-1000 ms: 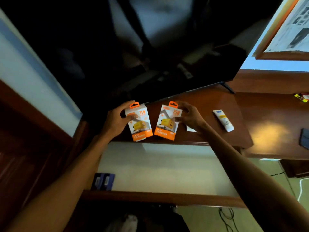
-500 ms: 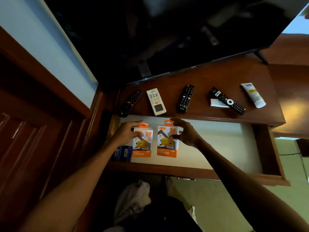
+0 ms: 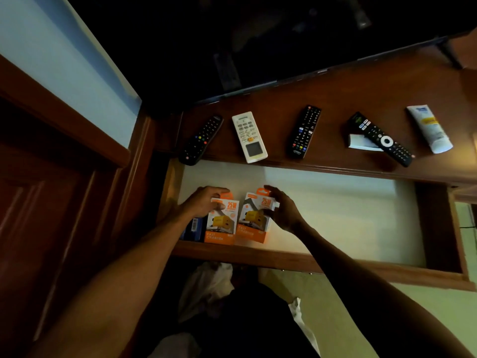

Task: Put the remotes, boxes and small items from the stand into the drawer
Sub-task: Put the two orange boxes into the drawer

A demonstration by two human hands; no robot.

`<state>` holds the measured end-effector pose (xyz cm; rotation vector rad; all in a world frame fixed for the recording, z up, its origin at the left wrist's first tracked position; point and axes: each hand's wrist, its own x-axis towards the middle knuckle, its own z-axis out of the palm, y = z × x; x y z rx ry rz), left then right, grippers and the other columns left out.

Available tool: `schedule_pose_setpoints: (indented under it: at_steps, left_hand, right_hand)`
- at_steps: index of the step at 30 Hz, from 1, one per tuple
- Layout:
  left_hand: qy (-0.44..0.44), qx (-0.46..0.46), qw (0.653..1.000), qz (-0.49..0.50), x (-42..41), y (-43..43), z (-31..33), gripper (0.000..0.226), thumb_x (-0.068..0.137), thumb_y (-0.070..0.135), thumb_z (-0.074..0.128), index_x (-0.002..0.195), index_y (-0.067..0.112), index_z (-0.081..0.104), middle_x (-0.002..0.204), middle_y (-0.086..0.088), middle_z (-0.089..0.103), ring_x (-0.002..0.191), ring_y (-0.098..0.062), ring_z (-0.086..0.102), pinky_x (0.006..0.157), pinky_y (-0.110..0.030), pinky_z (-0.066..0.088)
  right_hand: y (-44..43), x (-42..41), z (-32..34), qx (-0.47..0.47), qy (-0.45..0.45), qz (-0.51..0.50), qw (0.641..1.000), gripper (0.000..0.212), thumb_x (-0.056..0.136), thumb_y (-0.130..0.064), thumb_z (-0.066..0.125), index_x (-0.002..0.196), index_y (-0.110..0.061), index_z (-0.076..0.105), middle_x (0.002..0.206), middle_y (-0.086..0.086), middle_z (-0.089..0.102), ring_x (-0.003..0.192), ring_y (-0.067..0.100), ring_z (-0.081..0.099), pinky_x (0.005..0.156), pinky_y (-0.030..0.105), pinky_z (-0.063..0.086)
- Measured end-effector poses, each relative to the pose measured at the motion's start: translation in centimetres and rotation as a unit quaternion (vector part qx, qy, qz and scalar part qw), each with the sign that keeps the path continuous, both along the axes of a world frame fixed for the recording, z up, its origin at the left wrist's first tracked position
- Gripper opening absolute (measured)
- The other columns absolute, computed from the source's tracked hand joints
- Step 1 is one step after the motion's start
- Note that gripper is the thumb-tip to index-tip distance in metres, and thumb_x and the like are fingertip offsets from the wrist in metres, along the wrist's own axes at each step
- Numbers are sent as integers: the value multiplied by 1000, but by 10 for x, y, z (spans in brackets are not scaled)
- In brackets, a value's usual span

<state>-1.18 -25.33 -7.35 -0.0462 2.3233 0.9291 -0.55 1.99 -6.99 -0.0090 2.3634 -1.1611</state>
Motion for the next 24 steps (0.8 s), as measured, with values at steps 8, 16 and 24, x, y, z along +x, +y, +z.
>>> schedule_pose_setpoints:
  at_steps: [8, 16, 24]
  left_hand:
    - [10, -63, 997, -52, 10, -4, 6, 57, 75, 27, 81, 129, 31, 61, 124, -7, 66, 111, -25, 63, 89, -37, 54]
    - [62, -160, 975, -142, 14, 0, 7, 72, 74, 33, 81, 139, 31, 50, 127, -6, 53, 123, -27, 43, 97, -38, 40]
    - [116, -170, 969, -134, 30, 4, 35, 62, 85, 23, 69, 142, 27, 45, 139, -3, 51, 132, -26, 41, 103, -42, 34]
  right_hand:
    - [-17, 6, 0, 35, -22, 90, 995, 54, 82, -10, 72, 133, -12, 54, 133, 18, 54, 123, 34, 52, 98, 44, 50]
    - [-35, 18, -3, 29, -36, 30, 998, 56, 76, -14, 77, 127, -10, 54, 127, 19, 54, 115, 36, 56, 92, 47, 55]
    - [-34, 24, 20, 110, -20, 91, 990, 86, 82, -32, 73, 151, -17, 23, 153, 19, 28, 133, 40, 41, 104, 53, 45]
